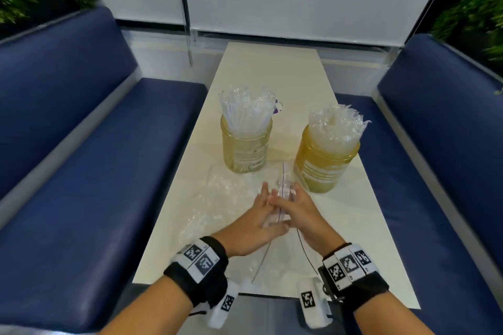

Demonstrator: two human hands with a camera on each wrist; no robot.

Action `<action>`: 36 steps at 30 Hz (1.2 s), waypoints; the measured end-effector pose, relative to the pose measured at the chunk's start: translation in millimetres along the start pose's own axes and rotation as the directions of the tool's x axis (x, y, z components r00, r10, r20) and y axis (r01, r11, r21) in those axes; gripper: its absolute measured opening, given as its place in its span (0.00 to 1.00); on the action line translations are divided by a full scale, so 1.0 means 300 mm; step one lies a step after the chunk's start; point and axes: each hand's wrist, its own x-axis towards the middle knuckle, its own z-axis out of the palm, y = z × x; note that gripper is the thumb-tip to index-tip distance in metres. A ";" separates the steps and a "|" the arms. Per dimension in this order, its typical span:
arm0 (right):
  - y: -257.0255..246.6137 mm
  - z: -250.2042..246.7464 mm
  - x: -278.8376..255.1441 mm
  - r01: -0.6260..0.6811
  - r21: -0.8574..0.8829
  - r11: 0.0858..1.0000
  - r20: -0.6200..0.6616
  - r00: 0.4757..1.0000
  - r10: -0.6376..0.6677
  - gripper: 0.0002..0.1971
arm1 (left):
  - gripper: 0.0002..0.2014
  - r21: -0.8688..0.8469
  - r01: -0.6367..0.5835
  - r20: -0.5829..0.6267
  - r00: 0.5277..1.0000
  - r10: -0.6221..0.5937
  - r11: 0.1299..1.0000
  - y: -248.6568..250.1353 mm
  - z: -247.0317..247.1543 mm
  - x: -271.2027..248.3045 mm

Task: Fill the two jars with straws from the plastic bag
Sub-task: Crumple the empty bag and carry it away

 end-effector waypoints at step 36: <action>-0.167 -0.142 0.008 0.283 0.084 0.956 0.168 0.941 -0.293 0.24 | 0.27 -0.380 -0.081 -0.230 0.973 -0.010 0.921 0.014 -0.508 -0.241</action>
